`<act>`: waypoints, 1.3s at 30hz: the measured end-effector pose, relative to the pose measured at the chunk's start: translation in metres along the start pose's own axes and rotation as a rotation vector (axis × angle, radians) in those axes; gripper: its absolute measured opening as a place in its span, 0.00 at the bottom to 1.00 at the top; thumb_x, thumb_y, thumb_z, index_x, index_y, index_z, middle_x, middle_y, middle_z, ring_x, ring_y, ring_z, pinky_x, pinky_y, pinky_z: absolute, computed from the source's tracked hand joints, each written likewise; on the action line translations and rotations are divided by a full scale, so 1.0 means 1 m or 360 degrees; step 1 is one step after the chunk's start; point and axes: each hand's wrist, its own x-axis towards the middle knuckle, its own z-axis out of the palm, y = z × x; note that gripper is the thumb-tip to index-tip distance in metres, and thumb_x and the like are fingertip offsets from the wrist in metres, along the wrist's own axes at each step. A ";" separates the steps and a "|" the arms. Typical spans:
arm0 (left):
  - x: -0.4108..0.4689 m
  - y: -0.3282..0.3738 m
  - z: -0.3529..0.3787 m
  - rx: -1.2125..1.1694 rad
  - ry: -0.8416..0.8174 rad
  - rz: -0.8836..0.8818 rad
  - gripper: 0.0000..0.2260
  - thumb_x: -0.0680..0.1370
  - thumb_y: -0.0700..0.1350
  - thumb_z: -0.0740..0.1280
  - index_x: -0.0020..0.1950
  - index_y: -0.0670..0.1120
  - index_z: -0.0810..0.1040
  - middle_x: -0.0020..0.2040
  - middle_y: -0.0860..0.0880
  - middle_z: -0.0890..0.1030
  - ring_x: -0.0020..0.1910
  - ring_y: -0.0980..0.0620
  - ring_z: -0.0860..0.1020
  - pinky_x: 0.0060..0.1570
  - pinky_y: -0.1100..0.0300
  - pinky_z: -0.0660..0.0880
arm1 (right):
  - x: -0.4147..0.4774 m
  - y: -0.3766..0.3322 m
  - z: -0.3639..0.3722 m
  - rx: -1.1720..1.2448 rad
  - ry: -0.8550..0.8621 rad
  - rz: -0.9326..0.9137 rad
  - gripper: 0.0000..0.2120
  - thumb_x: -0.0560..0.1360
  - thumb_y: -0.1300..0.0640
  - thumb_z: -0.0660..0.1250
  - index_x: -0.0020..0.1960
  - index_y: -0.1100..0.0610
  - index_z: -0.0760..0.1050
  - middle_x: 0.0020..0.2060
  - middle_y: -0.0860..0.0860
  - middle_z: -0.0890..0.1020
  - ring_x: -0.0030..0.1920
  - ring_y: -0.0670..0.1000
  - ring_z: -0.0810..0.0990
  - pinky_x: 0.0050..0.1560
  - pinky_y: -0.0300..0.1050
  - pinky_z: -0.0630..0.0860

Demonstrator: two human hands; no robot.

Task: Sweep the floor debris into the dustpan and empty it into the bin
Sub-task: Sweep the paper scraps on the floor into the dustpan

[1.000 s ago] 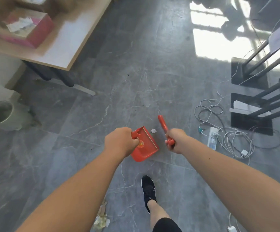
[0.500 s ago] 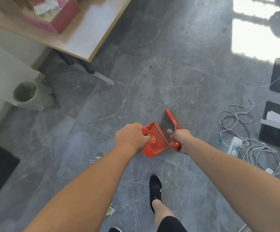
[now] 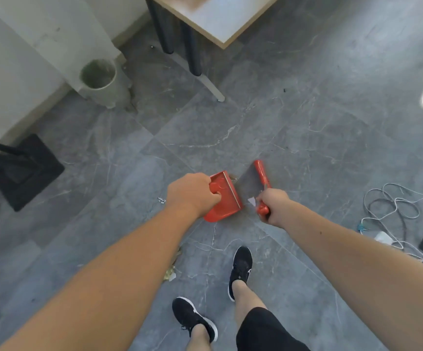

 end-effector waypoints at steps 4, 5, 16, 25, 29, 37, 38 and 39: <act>-0.029 -0.047 0.004 0.0046 0.0011 0.0018 0.10 0.74 0.56 0.67 0.40 0.52 0.72 0.49 0.48 0.83 0.51 0.44 0.81 0.44 0.56 0.73 | -0.015 0.023 0.047 -0.0039 -0.0100 0.0001 0.22 0.73 0.69 0.59 0.63 0.53 0.72 0.37 0.54 0.72 0.17 0.47 0.64 0.20 0.32 0.63; -0.038 -0.058 0.004 0.0047 0.0018 0.0007 0.09 0.74 0.56 0.67 0.40 0.52 0.72 0.49 0.48 0.83 0.51 0.44 0.81 0.44 0.55 0.73 | -0.020 0.031 0.059 -0.0068 -0.0144 0.0003 0.21 0.74 0.68 0.59 0.63 0.53 0.72 0.37 0.54 0.71 0.17 0.46 0.64 0.19 0.32 0.63; -0.154 -0.211 0.023 -0.0235 -0.0003 -0.0387 0.13 0.70 0.57 0.70 0.35 0.51 0.72 0.37 0.54 0.76 0.44 0.47 0.79 0.39 0.57 0.72 | -0.090 0.129 0.199 -0.0482 -0.0387 -0.0035 0.18 0.74 0.69 0.56 0.60 0.56 0.72 0.32 0.53 0.69 0.21 0.46 0.66 0.18 0.32 0.63; -0.248 -0.311 0.047 -0.0306 0.0140 -0.0677 0.10 0.74 0.56 0.67 0.40 0.51 0.76 0.41 0.50 0.79 0.49 0.45 0.81 0.41 0.57 0.70 | -0.128 0.216 0.286 -0.0724 -0.0476 -0.0026 0.13 0.75 0.69 0.56 0.54 0.54 0.70 0.30 0.53 0.68 0.25 0.47 0.66 0.17 0.31 0.63; -0.280 -0.345 0.056 -0.0333 0.0186 -0.0780 0.12 0.74 0.57 0.68 0.39 0.50 0.76 0.44 0.50 0.81 0.49 0.45 0.81 0.42 0.57 0.72 | -0.141 0.244 0.304 -0.0873 -0.0480 -0.0052 0.18 0.74 0.69 0.56 0.59 0.55 0.72 0.31 0.53 0.70 0.20 0.46 0.66 0.17 0.32 0.63; -0.325 -0.389 0.067 -0.0368 0.0288 -0.0928 0.13 0.73 0.59 0.68 0.42 0.49 0.79 0.45 0.49 0.83 0.48 0.44 0.81 0.41 0.57 0.72 | -0.178 0.275 0.312 -0.1032 -0.0504 -0.0054 0.14 0.76 0.69 0.57 0.58 0.59 0.72 0.19 0.52 0.70 0.21 0.46 0.67 0.16 0.31 0.62; -0.328 -0.391 0.066 -0.0365 0.0292 -0.0941 0.13 0.73 0.59 0.68 0.42 0.49 0.79 0.45 0.49 0.83 0.48 0.44 0.82 0.40 0.57 0.72 | -0.181 0.275 0.313 -0.1036 -0.0518 -0.0043 0.13 0.76 0.69 0.57 0.57 0.59 0.71 0.19 0.53 0.71 0.22 0.46 0.68 0.16 0.31 0.62; -0.331 -0.392 0.066 -0.0360 0.0295 -0.0951 0.13 0.73 0.59 0.67 0.42 0.50 0.79 0.45 0.49 0.83 0.48 0.44 0.82 0.40 0.57 0.71 | -0.183 0.275 0.314 -0.1049 -0.0530 -0.0034 0.13 0.76 0.69 0.57 0.56 0.59 0.71 0.21 0.53 0.72 0.22 0.46 0.68 0.16 0.31 0.62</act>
